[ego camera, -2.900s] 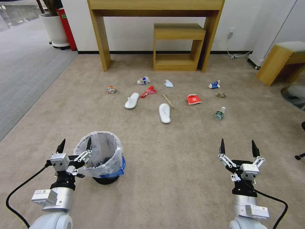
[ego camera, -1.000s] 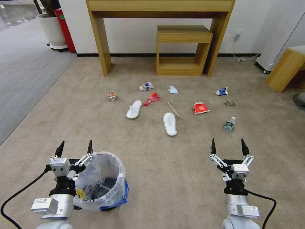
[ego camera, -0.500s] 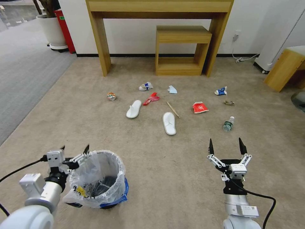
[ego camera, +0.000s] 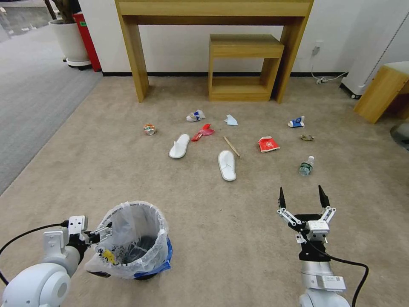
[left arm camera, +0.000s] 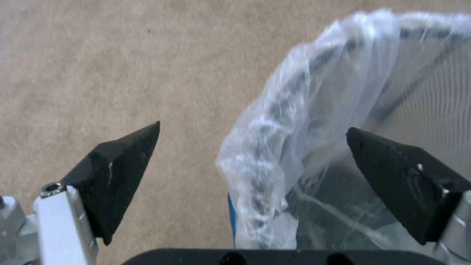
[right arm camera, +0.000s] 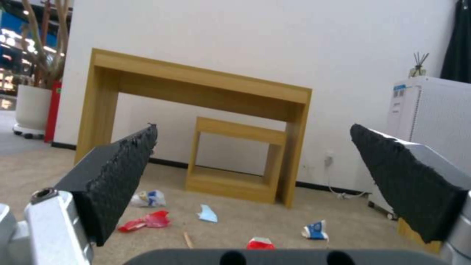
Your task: Pick up the trash bin and place the garbage on the floor into it.
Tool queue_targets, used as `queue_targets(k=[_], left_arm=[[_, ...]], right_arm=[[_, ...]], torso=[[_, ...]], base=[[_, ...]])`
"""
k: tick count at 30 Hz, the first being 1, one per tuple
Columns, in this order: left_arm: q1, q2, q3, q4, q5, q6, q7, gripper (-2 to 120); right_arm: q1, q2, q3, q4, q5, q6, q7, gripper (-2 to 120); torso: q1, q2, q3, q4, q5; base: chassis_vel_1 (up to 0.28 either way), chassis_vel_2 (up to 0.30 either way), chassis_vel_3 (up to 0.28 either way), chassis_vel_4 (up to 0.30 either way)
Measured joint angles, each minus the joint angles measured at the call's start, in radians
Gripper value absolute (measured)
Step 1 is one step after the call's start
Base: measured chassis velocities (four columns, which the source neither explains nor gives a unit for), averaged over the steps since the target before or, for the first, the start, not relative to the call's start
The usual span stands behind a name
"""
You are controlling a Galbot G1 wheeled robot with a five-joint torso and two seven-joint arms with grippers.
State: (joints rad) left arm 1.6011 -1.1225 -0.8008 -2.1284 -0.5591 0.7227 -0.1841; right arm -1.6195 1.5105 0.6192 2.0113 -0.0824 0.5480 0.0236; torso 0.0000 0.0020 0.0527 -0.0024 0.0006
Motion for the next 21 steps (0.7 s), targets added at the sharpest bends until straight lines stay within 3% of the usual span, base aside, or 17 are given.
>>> queue_targets(k=[21], left_arm=[[-0.051, -0.009, 0.023, 0.091, -0.047, 0.016, -0.049, 100]], right_arm=[[0.016, -0.008, -0.039, -0.048, -0.027, 0.014, -0.002, 100]], torso=[[0.000, 0.000, 0.000, 0.0000, 0.0002]], base=[[0.000, 0.000, 0.000, 0.000]])
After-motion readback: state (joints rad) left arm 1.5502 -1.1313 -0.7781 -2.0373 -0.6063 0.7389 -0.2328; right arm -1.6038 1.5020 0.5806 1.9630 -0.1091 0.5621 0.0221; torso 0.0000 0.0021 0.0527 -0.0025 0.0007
